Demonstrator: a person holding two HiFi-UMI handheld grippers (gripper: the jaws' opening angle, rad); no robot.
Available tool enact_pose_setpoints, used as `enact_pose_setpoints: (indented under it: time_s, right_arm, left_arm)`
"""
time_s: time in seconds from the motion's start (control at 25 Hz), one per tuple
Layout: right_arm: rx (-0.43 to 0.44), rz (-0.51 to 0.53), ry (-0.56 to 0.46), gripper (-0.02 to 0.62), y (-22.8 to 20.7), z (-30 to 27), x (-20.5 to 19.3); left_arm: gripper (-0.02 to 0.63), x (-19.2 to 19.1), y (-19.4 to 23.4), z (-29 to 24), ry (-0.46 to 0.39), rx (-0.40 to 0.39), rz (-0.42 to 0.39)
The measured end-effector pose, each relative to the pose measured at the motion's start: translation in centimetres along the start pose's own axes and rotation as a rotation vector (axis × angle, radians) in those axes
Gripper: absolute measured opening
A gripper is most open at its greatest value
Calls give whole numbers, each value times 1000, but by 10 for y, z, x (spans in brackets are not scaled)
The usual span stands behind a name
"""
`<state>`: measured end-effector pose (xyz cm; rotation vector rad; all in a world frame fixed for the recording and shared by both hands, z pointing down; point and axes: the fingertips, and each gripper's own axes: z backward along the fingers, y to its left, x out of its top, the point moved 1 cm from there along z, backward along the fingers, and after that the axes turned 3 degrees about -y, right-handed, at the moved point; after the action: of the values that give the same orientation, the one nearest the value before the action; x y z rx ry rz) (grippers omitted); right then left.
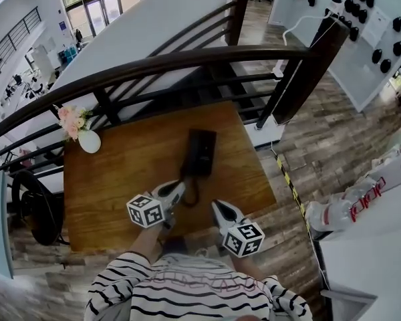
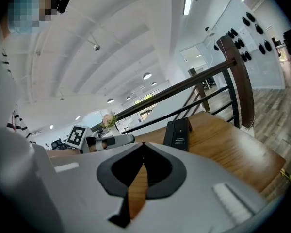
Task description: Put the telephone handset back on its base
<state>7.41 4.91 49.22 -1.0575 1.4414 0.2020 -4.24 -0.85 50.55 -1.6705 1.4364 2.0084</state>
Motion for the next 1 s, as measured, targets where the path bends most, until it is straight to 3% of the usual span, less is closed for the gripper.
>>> enact_pose_setpoints:
  time_s: [0.28,0.64,1.0]
  right_arm:
    - [8,17,2,0,12,22,-3]
    - [21,44,23,0,28,42,-14]
    - [23,63,46,0,35,48,-23]
  left_arm:
    - [3,-1,-41,19,-29,7,-83]
    - [2,-11,-76,53,-47,0,-88]
    - [2,-17,-83,81,-65,48,-71]
